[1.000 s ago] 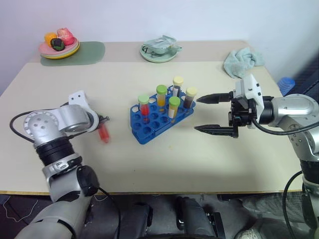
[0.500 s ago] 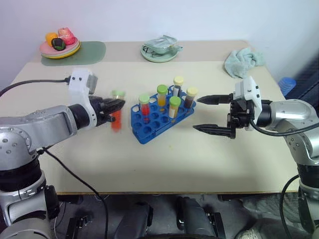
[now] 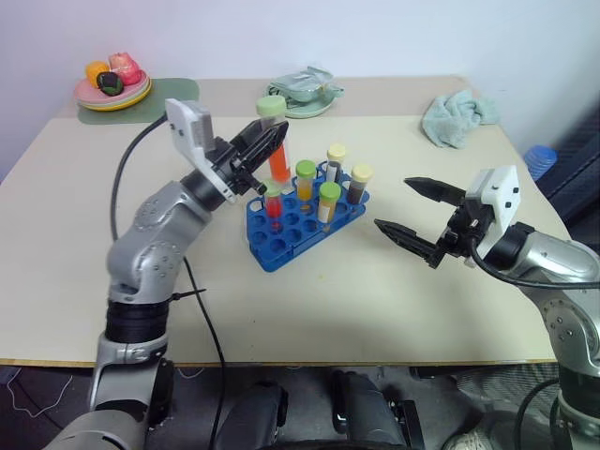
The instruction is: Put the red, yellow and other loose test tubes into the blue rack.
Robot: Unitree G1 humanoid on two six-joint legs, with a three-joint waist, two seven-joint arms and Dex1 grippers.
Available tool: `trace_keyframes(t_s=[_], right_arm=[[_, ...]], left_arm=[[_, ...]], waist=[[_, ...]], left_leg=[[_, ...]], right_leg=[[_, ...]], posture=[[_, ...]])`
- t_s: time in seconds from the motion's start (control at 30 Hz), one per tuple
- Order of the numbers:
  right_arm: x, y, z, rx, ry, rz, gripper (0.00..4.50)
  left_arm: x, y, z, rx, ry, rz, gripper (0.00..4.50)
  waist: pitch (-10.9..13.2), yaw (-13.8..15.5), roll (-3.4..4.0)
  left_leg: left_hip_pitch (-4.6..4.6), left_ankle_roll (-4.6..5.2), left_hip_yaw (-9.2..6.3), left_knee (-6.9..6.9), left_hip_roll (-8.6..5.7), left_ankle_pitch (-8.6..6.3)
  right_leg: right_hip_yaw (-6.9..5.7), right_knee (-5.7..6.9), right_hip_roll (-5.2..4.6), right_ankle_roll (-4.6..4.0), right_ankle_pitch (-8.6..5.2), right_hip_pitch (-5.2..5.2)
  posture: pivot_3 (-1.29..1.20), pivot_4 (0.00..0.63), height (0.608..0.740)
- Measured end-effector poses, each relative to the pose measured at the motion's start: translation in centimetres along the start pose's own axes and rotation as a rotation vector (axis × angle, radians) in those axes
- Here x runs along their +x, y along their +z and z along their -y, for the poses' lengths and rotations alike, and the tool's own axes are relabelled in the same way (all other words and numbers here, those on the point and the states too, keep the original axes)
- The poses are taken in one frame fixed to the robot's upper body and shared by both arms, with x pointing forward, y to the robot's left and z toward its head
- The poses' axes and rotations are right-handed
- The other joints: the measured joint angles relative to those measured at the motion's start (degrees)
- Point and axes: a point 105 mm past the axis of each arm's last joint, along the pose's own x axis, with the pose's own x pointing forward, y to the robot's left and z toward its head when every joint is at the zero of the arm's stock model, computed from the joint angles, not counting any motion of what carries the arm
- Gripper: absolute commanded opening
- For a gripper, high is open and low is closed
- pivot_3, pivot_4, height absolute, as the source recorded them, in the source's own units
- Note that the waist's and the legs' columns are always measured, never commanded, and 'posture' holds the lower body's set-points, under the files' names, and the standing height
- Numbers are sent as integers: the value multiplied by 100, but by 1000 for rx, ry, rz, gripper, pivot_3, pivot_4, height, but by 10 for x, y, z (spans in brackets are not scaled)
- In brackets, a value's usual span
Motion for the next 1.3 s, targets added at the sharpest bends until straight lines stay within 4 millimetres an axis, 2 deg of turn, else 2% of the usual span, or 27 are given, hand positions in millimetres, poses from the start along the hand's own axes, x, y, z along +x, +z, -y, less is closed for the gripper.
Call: trace_keyframes(t_s=[0.17, 0.37, 0.5, 0.63, 0.9, 1.07, 1.3], right_arm=[[-9, -11, 0, 9, -81, -33, 4500], [-6, -9, -4, 1, -121, -9, 4500], [-3, -11, -6, 3, -136, -7, 4500], [-1, -9, -8, -4, -146, 1, 4500], [1, -3, -14, -11, -157, 27, 4500], [1, -4, -16, -4, -156, 25, 4500], [0, -7, -19, 14, -153, 12, 4500]], left_arm=[[10, -29, -4, 52, -9, 32, 764], [20, -47, -11, 69, -3, 58, 764], [23, -53, -5, 40, -53, 67, 764], [23, -52, 6, 2, -140, 76, 764], [5, -27, 32, 35, -304, 80, 764], [-4, -30, 32, 22, -279, 34, 764], [-21, -44, 25, 48, -160, -30, 764]], waist=[[0, -15, 0], [0, 0, -1], [0, -4, -1], [0, -13, -1], [0, -7, 0], [0, -13, 0], [-1, -7, 0]], left_leg=[[5, 0, 4, 0, 6, 0], [4, 3, 3, 3, 8, -1], [4, 3, 3, 3, 8, -1], [5, 3, 3, 3, 9, -1], [6, 4, 2, 4, 9, -2], [10, 4, 2, 3, 10, -1], [10, 4, 2, 3, 11, -2]], right_leg=[[1, 0, 6, 0, 2, 4], [-1, -2, 7, 2, 3, 6], [-1, -2, 8, 2, 4, 6], [-1, -1, 9, 2, 4, 6], [-1, -1, 10, 2, 4, 8], [0, 1, 12, 2, 4, 9], [0, -1, 12, 2, 4, 11]], posture=[[0, 150, 740], [0, 150, 740], [0, 150, 740], [0, 150, 740], [0, 150, 740], [0, 150, 740], [0, 150, 740]])
